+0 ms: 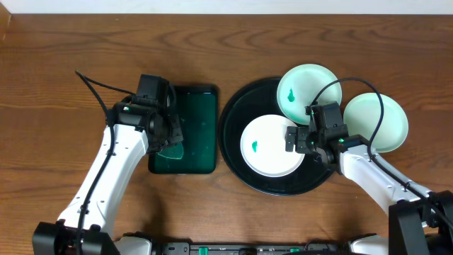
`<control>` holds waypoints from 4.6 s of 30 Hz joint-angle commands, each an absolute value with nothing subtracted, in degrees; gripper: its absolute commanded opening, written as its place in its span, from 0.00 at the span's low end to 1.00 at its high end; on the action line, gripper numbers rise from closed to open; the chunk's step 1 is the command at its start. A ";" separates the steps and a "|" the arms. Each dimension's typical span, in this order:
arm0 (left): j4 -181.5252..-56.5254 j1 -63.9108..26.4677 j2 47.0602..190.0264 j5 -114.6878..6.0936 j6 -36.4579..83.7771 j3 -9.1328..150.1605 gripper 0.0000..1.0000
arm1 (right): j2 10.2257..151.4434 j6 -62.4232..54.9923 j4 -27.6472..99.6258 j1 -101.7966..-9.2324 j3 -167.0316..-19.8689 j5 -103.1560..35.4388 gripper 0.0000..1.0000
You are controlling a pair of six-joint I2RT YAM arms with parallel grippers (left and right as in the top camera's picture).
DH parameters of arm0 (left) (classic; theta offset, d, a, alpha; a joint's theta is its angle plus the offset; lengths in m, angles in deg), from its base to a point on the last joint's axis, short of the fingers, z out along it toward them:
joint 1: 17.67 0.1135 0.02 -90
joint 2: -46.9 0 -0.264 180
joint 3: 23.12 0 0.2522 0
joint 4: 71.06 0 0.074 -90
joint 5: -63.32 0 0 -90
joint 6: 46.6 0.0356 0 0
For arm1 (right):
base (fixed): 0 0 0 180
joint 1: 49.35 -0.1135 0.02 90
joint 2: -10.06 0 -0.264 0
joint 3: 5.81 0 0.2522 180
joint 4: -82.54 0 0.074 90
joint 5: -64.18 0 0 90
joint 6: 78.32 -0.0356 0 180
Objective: Clean dirty plates on tray and stack at the side
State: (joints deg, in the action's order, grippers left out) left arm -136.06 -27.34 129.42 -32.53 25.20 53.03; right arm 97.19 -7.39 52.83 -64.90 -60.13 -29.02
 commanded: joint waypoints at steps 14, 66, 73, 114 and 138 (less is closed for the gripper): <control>-136.43 -27.41 129.75 -32.59 24.92 54.62 0.07 | 96.58 -5.03 47.87 -64.38 -60.72 -30.48 0.63; -135.76 -27.41 129.75 -30.36 25.57 54.62 0.07 | 101.04 -4.59 54.49 -64.03 -60.74 -29.30 0.01; -136.48 -27.41 130.40 -29.95 25.75 56.31 0.07 | 101.04 -6.56 53.81 -64.07 -60.74 -29.37 0.01; -139.10 -38.64 138.49 -30.10 19.63 65.88 0.07 | 101.02 -8.28 52.59 -64.07 -60.74 -31.64 0.01; -125.55 -52.20 142.38 -30.12 12.20 65.88 0.07 | 101.02 -11.30 50.32 -65.65 -60.87 -33.80 0.01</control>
State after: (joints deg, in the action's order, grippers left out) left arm -127.10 -50.53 140.15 -30.08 15.17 64.59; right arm 101.06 -10.05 51.61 -64.33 -61.05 -33.15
